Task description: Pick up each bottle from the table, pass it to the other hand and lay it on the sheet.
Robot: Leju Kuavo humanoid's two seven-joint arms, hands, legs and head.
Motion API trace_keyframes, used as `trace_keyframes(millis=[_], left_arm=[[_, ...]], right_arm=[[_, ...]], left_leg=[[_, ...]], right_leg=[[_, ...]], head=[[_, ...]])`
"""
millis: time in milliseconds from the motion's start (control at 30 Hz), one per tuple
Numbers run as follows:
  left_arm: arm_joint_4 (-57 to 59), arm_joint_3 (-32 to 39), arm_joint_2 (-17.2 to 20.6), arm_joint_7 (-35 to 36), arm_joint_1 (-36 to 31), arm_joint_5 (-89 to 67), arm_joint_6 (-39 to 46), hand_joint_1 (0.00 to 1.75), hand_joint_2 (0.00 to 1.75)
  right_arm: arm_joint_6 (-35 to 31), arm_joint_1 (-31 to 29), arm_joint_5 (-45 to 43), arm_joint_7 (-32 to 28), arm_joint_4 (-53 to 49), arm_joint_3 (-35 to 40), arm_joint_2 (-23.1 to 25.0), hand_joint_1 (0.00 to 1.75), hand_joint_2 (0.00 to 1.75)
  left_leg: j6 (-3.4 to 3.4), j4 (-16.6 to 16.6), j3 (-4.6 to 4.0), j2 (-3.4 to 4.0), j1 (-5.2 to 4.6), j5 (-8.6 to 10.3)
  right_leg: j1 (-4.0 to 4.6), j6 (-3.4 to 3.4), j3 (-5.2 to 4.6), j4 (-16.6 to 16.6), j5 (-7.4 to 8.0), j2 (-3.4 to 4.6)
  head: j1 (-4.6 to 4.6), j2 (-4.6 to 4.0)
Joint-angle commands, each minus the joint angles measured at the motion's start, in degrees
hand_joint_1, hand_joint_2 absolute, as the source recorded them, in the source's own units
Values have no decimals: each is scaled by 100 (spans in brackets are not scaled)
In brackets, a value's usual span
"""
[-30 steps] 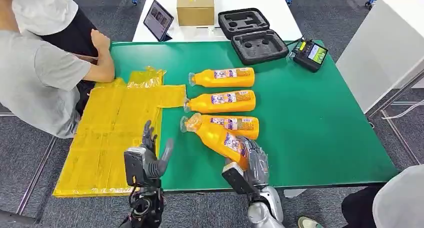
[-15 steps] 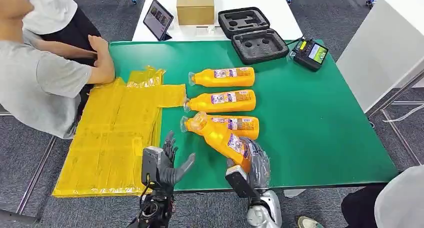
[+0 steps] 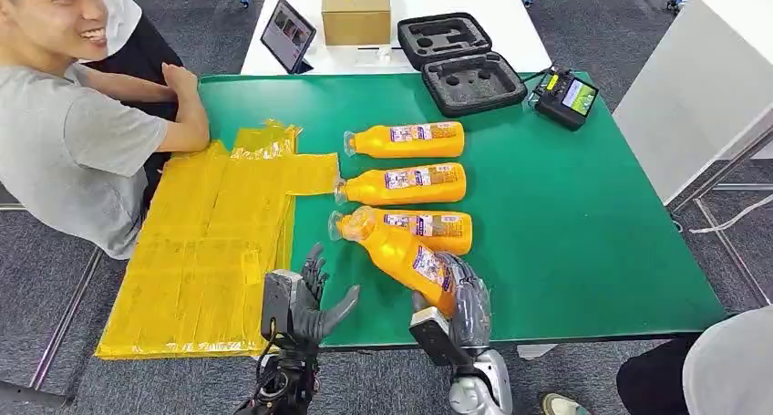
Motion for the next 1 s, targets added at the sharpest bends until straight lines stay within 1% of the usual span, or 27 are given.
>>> trace_keyframes(millis=[33,133,200,467,600,833,1000], left_arm=[[7,-263,173,268,-246,257,-360,0,175],[29,-245,136,327,-307,318,-368,0,175],[20,-283,141,400,-335,435,-522,0,175],[-110,-505,64,503,-501,515,-687,0,175],[-111,-537,35,473,-538,534,-711,0,175],[-105,-577,12,480,-597,544,-736,0,175],[203,-574,-68,377,-739,609,-548,0,175]], right_arm=[[15,-275,-15,11,646,351,15,175,175],[11,-317,30,45,657,431,34,175,175],[28,-349,32,74,669,522,43,175,175],[88,-691,106,187,956,871,111,175,175],[19,-753,218,167,1084,1053,138,175,175],[50,-859,249,214,1217,1150,171,175,175],[45,-1019,303,158,1452,1555,274,175,175]], left_leg=[[-6,-3,6,-3,2,-1],[-5,-1,3,-3,2,0],[-8,-2,5,-8,2,-1],[-6,0,-1,-3,3,2],[-6,-2,1,-5,1,1],[-6,-1,-4,-10,3,2],[-7,1,-4,-9,3,2]], right_leg=[[1,-4,6,-3,0,3],[2,-4,3,-1,0,1],[1,-5,6,-1,-2,0],[3,-2,1,1,0,2],[1,-4,4,0,-2,3],[3,-4,0,0,-3,-3],[2,-4,0,2,-4,-2]], head=[[0,0],[0,0],[0,0],[0,0],[0,0],[0,0],[0,0]])
